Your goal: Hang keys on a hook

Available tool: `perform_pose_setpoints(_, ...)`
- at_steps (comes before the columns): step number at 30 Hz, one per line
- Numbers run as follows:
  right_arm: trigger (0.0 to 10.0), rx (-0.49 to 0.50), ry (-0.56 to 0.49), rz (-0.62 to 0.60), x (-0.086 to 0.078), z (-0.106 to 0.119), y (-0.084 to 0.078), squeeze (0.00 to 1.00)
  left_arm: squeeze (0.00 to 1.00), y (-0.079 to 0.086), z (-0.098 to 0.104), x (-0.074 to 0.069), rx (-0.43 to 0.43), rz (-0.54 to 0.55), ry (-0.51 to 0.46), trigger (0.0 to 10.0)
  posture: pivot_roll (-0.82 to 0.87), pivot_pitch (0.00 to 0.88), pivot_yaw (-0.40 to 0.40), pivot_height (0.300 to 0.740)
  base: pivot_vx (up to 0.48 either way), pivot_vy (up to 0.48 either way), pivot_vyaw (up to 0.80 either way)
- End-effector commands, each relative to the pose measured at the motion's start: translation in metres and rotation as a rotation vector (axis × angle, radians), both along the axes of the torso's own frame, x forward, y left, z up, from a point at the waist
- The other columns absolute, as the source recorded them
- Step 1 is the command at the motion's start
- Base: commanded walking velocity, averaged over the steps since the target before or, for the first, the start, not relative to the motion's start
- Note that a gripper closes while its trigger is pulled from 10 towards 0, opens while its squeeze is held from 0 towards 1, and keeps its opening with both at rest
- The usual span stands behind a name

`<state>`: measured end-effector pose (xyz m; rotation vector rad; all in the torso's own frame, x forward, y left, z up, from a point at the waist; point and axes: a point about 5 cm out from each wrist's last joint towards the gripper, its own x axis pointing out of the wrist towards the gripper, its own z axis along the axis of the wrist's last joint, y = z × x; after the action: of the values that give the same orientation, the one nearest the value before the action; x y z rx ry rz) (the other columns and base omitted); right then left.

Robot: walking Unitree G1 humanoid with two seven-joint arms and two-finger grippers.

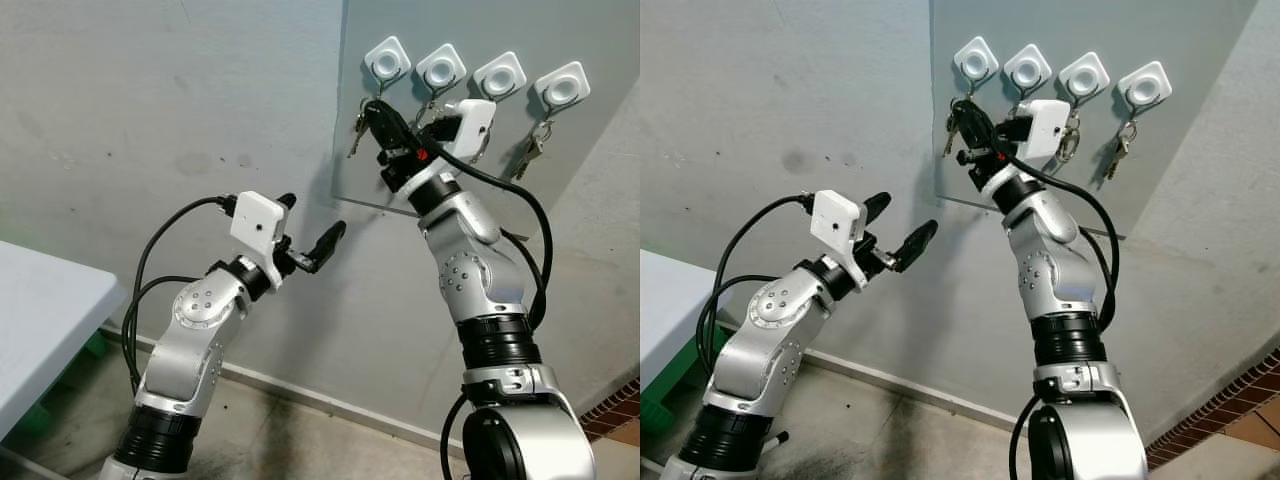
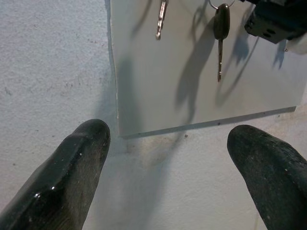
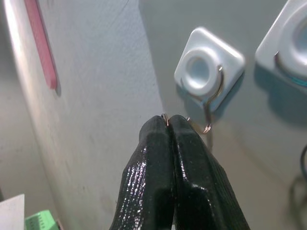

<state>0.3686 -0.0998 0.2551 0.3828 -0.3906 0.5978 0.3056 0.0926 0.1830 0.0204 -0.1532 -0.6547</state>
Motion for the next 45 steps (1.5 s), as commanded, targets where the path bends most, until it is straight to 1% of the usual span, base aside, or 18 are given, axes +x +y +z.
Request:
perform_pose_setpoints(1, 10.0, 0.032, -0.015, -0.006, 0.002, 0.009, -0.001, 0.0, 0.0, -0.003, 0.007, 0.0, 0.009, -0.015, -0.023, 10.0, 0.0, 0.0, -0.021, 0.74, 0.0, 0.0, 0.0)
perform_pose_setpoints(6, 10.0, 0.055, -0.009, -0.006, 0.004, 0.011, -0.002, 0.0, 0.0, -0.003, 0.007, 0.0, 0.009, -0.015, -0.022, 10.0, 0.0, 0.0, -0.021, 0.74, 0.0, 0.0, 0.0)
perform_pose_setpoints(16, 10.0, 0.195, 0.077, 0.01, 0.009, 0.012, -0.007, 0.0, 0.0, -0.002, 0.007, 0.0, 0.005, -0.009, -0.021, 10.0, 0.0, 0.0, -0.022, 0.74, 0.0, 0.0, 0.0)
perform_pose_setpoints(21, 10.0, 0.243, 0.126, 0.011, 0.012, 0.013, -0.009, 0.0, 0.0, -0.002, 0.009, 0.0, 0.003, -0.006, -0.023, 10.0, 0.0, 0.0, -0.022, 0.74, 0.0, 0.0, 0.0)
perform_pose_setpoints(23, 10.0, 0.252, 0.136, 0.01, 0.013, 0.013, -0.009, 0.0, 0.0, -0.002, 0.009, 0.0, 0.002, -0.004, -0.024, 10.0, 0.01, 0.0, -0.024, 0.74, 0.0, 0.0, 0.0)
perform_pose_setpoints(27, 10.0, 0.272, 0.189, 0.003, 0.015, 0.011, -0.011, 0.0, 0.0, -0.001, 0.01, 0.001, -0.001, 0.002, -0.024, 10.0, 0.0, 0.0, -0.024, 0.74, 0.0, 0.0, 0.0)
perform_pose_setpoints(36, 10.0, 0.255, 0.226, 0.003, 0.013, -0.001, -0.011, 0.0, 0.0, 0.0, 0.009, 0.001, -0.011, 0.011, -0.018, 10.0, 0.01, 0.0, -0.027, 0.74, 0.0, 0.0, 0.0)
perform_pose_setpoints(37, 10.0, 0.257, 0.226, 0.005, 0.011, -0.004, -0.012, 0.35, 0.0, 0.0, 0.009, 0.001, -0.011, 0.015, -0.018, 10.0, 0.01, 0.0, -0.026, 0.74, 0.0, 0.0, 0.0)
perform_pose_setpoints(38, 10.0, 0.257, 0.227, 0.003, 0.011, -0.006, -0.012, 0.93, 0.0, 0.0, 0.009, 0.001, -0.012, 0.016, -0.017, 10.0, 0.01, 0.0, -0.026, 0.74, 0.0, 0.0, 0.0)
perform_pose_setpoints(39, 10.0, 0.258, 0.229, 0.001, 0.01, -0.007, -0.013, 0.93, 0.0, 0.001, 0.009, 0.001, -0.013, 0.018, -0.016, 10.0, 0.01, 0.0, -0.026, 0.74, 0.0, 0.0, 0.0)
perform_pose_setpoints(40, 10.0, 0.263, 0.228, 0.003, 0.009, -0.008, -0.013, 1.0, 0.0, 0.001, 0.009, 0.001, -0.014, 0.02, -0.015, 10.0, 0.01, 0.0, -0.026, 0.74, 0.0, 0.0, 0.0)
perform_pose_setpoints(42, 10.0, 0.264, 0.199, 0.011, 0.004, -0.012, -0.015, 1.0, 0.0, 0.002, 0.008, 0.002, -0.015, 0.025, -0.01, 10.0, 0.01, 0.0, -0.026, 0.74, 0.0, 0.0, 0.0)
perform_pose_setpoints(43, 10.0, 0.239, 0.178, -0.003, 0.0, -0.018, -0.016, 1.0, 0.0, 0.003, 0.005, 0.003, -0.011, 0.036, -0.006, 10.0, 0.0, 0.0, -0.023, 0.74, 0.0, 0.0, 0.0)
perform_pose_setpoints(45, 10.0, 0.201, 0.168, -0.03, -0.002, -0.023, -0.017, 1.0, 0.0, 0.003, 0.004, 0.003, -0.01, 0.043, -0.003, 10.0, 0.0, 0.0, -0.023, 0.74, 0.0, 0.0, 0.0)
